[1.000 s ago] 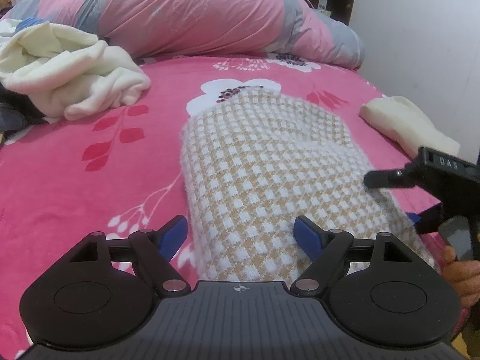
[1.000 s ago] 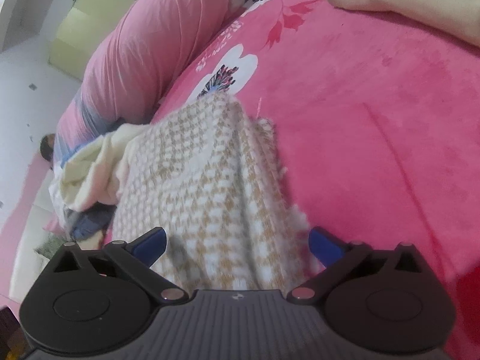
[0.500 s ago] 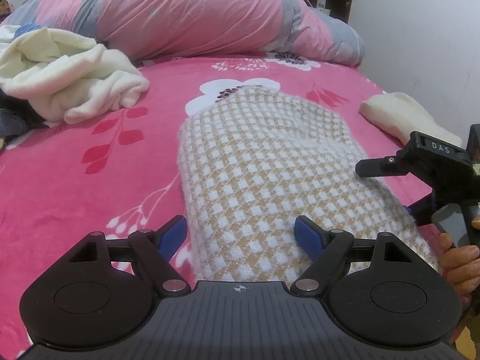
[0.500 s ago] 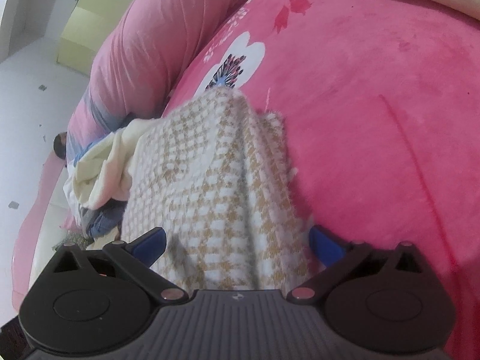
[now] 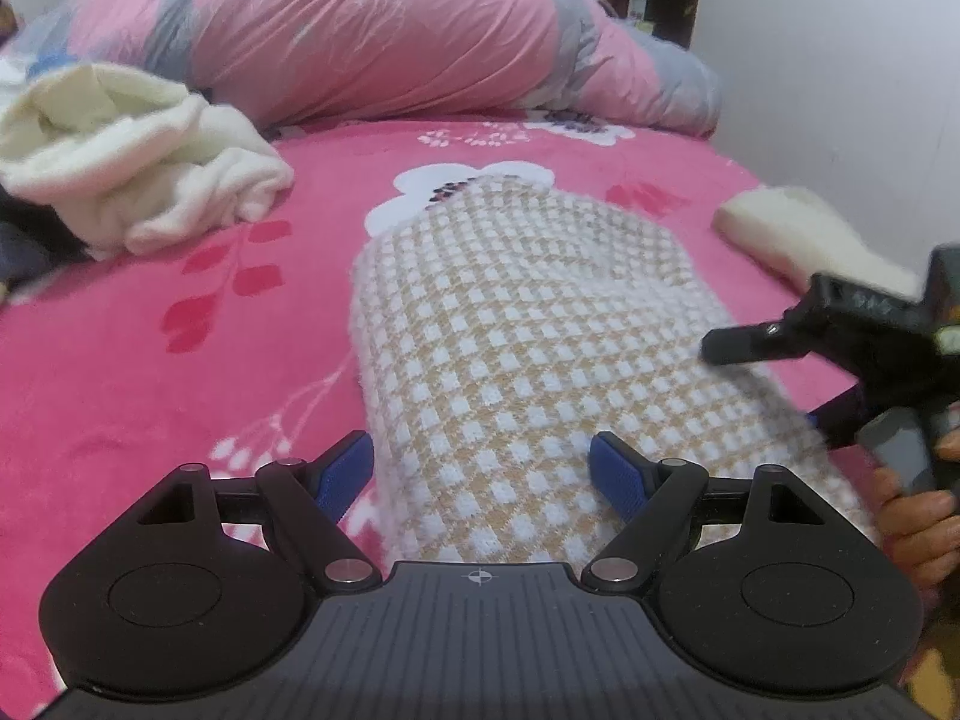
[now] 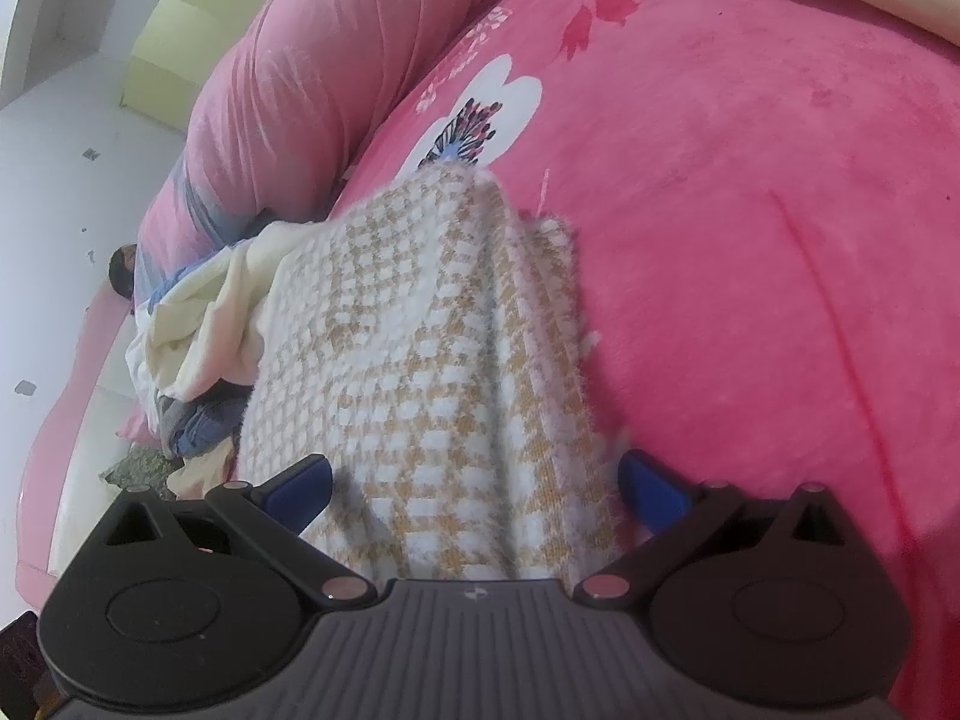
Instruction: Fold clothes
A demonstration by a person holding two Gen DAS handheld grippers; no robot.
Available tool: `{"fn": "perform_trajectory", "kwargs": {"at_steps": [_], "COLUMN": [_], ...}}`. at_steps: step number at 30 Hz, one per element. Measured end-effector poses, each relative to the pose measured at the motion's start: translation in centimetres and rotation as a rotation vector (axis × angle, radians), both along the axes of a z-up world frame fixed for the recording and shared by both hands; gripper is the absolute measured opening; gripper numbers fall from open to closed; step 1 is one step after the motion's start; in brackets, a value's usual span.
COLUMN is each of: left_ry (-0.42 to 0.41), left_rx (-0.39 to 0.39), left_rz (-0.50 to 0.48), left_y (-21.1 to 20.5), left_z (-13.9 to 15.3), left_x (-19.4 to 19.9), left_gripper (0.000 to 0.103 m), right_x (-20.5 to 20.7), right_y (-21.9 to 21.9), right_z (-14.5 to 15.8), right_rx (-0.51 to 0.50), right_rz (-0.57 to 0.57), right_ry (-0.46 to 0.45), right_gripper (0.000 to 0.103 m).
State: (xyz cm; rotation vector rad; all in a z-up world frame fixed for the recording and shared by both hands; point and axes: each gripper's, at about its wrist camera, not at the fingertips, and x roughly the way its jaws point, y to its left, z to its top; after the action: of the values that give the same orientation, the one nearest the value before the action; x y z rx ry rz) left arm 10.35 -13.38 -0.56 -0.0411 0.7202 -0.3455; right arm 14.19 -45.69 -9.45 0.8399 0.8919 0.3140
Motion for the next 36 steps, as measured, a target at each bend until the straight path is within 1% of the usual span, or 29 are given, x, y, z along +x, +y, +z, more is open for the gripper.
{"fn": "perform_trajectory", "kwargs": {"at_steps": [2, 5, 10, 12, 14, 18, 22, 25, 29, 32, 33, 34, 35, 36], "left_ry": [0.002, 0.004, 0.161, 0.210, 0.245, 0.280, 0.329, 0.358, 0.352, 0.342, 0.340, 0.340, 0.339, 0.336], "left_rx": [-0.080, -0.174, -0.374, -0.431, -0.467, -0.513, -0.579, -0.621, -0.615, -0.603, -0.600, -0.598, -0.596, -0.592], "left_rz": [-0.013, -0.018, -0.051, -0.073, -0.093, -0.122, -0.156, -0.174, -0.186, -0.186, -0.185, -0.185, -0.184, -0.184], "left_y": [1.3, 3.5, 6.3, 6.5, 6.5, 6.2, 6.1, 6.0, 5.3, 5.0, 4.9, 4.9, 4.8, 4.8], "left_z": [-0.1, -0.7, -3.1, -3.9, -4.7, -6.0, -7.3, -8.1, -8.3, -8.1, -8.1, -8.0, -7.9, -7.8], "left_x": [-0.1, -0.3, 1.7, 2.8, 3.8, 5.7, 7.3, 8.4, 8.9, 8.8, 8.8, 8.7, 8.7, 8.5], "left_gripper": [0.081, 0.085, 0.085, 0.085, 0.086, 0.090, 0.090, 0.090, 0.091, 0.092, 0.091, 0.090, 0.089, 0.088], "right_x": [-0.1, -0.1, -0.3, -0.4, -0.5, -0.6, 0.3, 2.3, 5.4, 5.7, 5.4, 4.9, 4.3, 3.9], "right_y": [-0.1, -0.3, -0.6, -0.6, -0.6, -0.9, -1.2, -0.6, 0.8, 1.6, 1.7, 1.9, 2.0, 1.8], "right_z": [-0.1, -0.2, -0.3, -0.3, -0.3, -0.5, -0.7, -0.7, -0.8, -0.6, -0.5, -0.2, 0.0, 0.1], "right_rx": [0.005, 0.013, 0.023, 0.023, 0.021, 0.044, 0.080, 0.087, 0.067, 0.039, 0.026, 0.010, -0.005, 0.004], "right_rz": [0.009, 0.024, 0.063, 0.085, 0.112, 0.157, 0.178, 0.218, 0.284, 0.309, 0.317, 0.324, 0.329, 0.317], "right_ry": [-0.005, -0.016, -0.040, -0.051, -0.062, -0.084, -0.077, -0.073, -0.081, -0.089, -0.096, -0.105, -0.113, -0.111], "right_gripper": [0.103, 0.103, 0.103, 0.103, 0.103, 0.103, 0.103, 0.103, 0.103, 0.103, 0.102, 0.096, 0.093, 0.088]}}
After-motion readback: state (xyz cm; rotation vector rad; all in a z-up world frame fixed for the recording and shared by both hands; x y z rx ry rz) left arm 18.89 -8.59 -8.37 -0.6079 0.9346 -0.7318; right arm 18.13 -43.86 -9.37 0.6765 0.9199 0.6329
